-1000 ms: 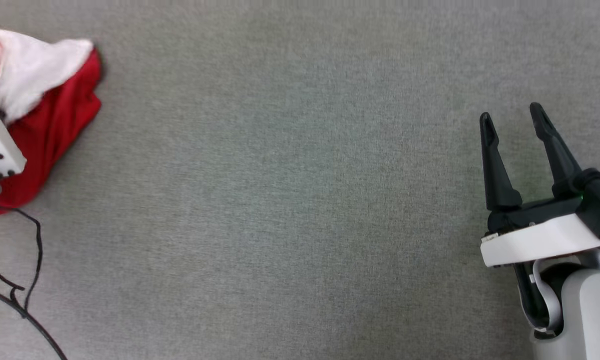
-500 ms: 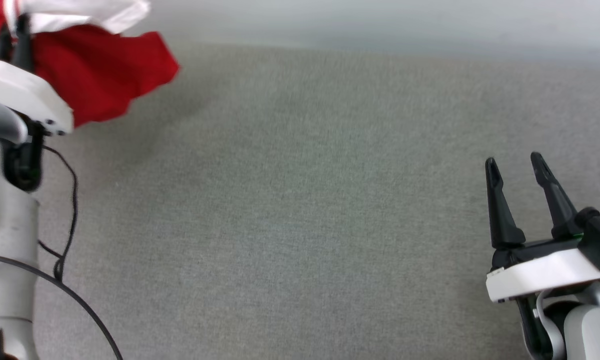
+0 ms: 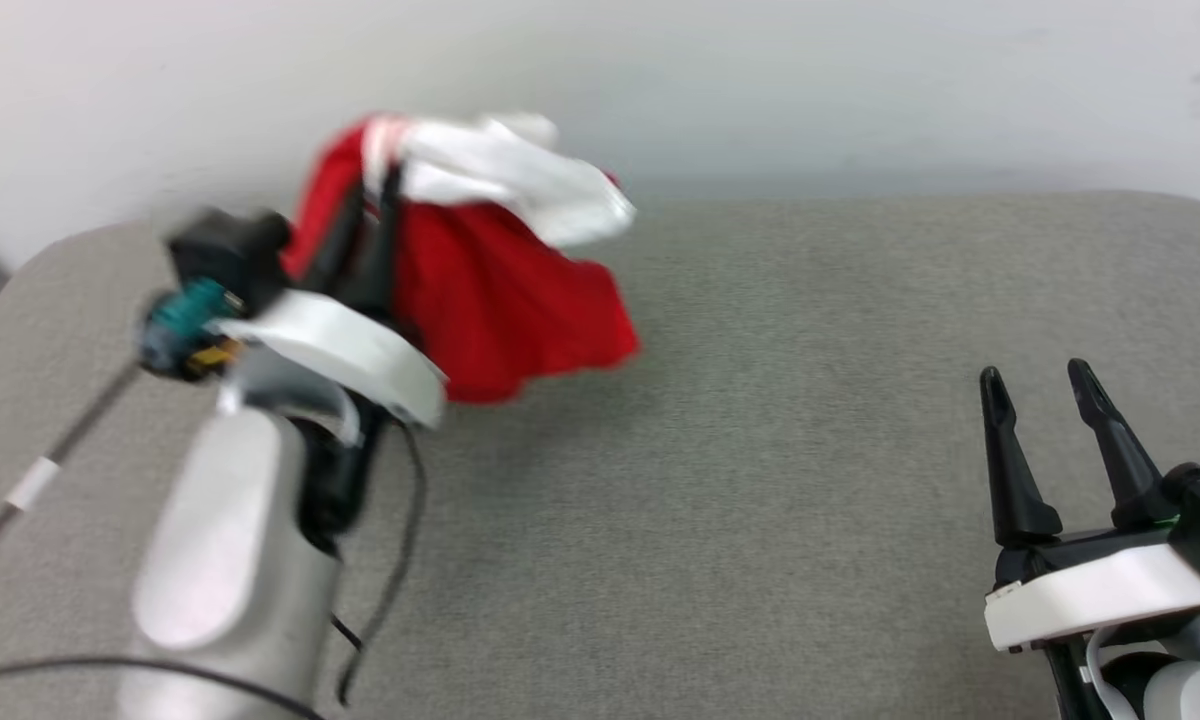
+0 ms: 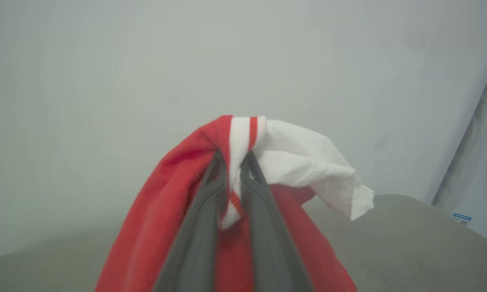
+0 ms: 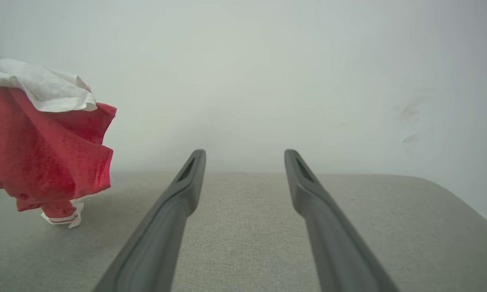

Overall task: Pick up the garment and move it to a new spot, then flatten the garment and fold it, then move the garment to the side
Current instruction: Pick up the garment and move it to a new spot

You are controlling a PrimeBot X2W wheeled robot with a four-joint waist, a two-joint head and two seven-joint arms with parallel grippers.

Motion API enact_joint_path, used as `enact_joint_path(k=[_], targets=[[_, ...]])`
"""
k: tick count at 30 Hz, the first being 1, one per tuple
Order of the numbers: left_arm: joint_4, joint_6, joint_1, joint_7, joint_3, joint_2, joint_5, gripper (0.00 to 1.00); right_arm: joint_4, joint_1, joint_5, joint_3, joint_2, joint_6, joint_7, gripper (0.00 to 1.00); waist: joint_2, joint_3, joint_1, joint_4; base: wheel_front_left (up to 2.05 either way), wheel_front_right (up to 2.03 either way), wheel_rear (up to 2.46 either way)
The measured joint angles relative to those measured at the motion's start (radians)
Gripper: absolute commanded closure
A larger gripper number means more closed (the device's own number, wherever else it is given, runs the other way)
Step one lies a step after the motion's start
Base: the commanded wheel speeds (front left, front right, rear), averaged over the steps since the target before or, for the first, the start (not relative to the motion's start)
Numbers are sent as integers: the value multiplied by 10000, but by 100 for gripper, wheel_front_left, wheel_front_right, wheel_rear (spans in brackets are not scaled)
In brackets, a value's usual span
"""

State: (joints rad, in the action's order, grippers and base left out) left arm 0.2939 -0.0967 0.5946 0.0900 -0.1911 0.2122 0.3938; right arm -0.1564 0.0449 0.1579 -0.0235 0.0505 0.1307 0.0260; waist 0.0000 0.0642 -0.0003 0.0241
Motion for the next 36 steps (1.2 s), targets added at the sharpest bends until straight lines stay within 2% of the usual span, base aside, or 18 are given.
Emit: enact_joint_path(k=[5, 9, 16, 21, 22, 23, 24, 25, 30, 33, 36], targets=[[-934, -105, -1228, -445, -1116, -706, 171, 100, -140, -106, 98, -75, 2, 0, -17, 0, 0, 74, 1, -445, 0, 0, 0], [-991, -205, -1998, -966, -2364, -999, 155, 100, -217, -73, 132, -75, 2, 0, -13, 0, 0, 412, 2, -623, 0, 0, 0], [-290, -322, -2692, -1507, -4569, -1133, 38, 100, -192, 191, 280, -86, 2, 0, 173, 0, 0, 1192, 2, -830, 0, 0, 0], [119, -324, -2761, -1450, -5405, -1005, 221, 100, -13, 306, 284, -56, 0, 0, 313, 0, 1, 1478, 4, -935, 0, 0, 0], [128, -326, -2743, -1409, -5524, -989, 267, 80, 6, 309, 284, -94, 2, 0, 328, 0, 1, 1479, 3, -922, 0, 0, 0], [132, -326, -2711, -1400, -5643, -965, 362, 68, 33, 315, 282, -128, 2, 0, 355, 0, 0, 1461, 4, -904, 0, 0, 0], [115, -326, -2677, -1313, -5705, -947, 441, 51, 50, 325, 282, -146, 2, 0, 357, 0, 1, 1430, 4, -882, 0, 0, 0], [92, -326, -2607, -1210, -5722, -917, 439, 0, 71, 343, 276, -159, 2, 0, 357, 0, 1, 1382, 4, -859, 0, 0, 0], [-387, -244, -2398, -460, -5532, -848, 414, 0, 136, 304, 255, -219, 2, 0, 313, 0, 0, 989, 4, -737, 0, 0, 0], [-704, 50, -2399, -82, -5264, -803, 407, 0, 151, 161, 222, -221, 2, 0, 249, 0, 0, 690, 4, -672, 0, 0, 0], [-988, 558, -2457, 399, -4775, -685, 407, 0, 140, -6, 192, -219, 0, 0, 128, 0, 0, 368, 3, -629, 0, 0, 0]])
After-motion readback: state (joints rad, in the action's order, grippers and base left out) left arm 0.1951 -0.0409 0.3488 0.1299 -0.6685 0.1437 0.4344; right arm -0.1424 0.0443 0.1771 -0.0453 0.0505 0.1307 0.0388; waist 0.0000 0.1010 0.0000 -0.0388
